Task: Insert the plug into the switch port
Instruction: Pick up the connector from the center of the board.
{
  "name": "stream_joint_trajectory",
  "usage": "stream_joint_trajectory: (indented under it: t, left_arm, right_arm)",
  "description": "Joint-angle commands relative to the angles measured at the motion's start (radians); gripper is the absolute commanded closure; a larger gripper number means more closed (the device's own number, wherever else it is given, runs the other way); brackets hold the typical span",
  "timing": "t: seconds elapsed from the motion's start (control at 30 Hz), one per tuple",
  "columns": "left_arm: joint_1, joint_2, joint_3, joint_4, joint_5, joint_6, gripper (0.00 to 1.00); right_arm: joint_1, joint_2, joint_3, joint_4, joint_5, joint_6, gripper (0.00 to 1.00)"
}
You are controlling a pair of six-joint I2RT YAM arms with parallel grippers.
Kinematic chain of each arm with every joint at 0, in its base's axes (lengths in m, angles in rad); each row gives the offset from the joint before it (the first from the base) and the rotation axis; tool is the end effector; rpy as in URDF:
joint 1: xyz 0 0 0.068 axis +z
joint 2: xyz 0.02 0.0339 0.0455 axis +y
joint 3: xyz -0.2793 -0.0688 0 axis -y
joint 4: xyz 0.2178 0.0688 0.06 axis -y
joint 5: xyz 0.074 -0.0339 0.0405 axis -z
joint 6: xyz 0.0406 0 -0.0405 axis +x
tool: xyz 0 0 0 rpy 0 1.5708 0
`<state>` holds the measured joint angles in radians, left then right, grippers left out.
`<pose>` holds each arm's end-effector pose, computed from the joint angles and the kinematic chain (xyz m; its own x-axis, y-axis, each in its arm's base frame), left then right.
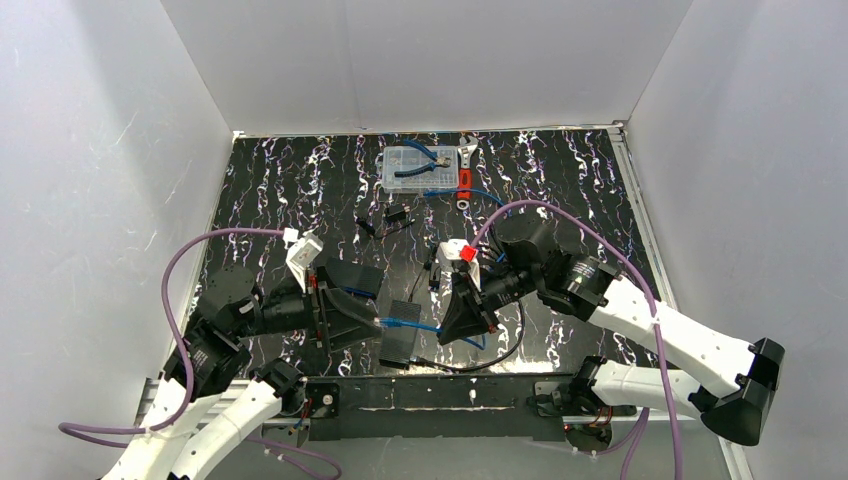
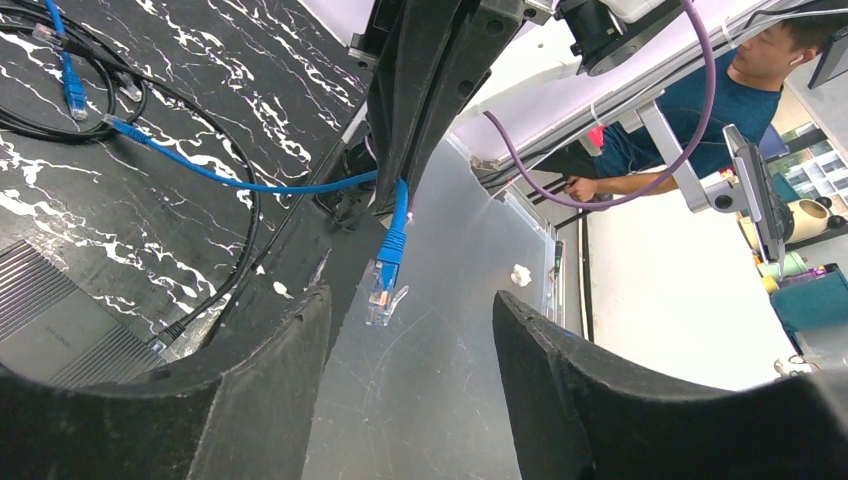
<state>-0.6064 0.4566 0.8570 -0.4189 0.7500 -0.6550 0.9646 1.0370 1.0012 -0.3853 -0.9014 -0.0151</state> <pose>0.0255 -0.0513 0.3749 -0.6072 -0.1213 -0.7852 0.7656 0.1752 -0.6191 0.0811 0.1728 0.3656 -0.2190 -0.3324 -0.9174 -0.9211 -0.2397 0.3067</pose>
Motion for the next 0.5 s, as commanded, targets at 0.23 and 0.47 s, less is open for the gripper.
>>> stream_joint_trajectory:
  t: [0.23,0.47]
  left_arm:
    - [-0.004,0.014,-0.019,-0.009,0.024,0.02,0.55]
    - [-0.004,0.018,-0.027,-0.013,0.02,0.027,0.68]
  right_arm:
    - [0.008,0.008,0.042,0.065,-0.021,0.015,0.99]
    - [0.011,0.004,0.034,0.076,-0.021,0.038,0.99]
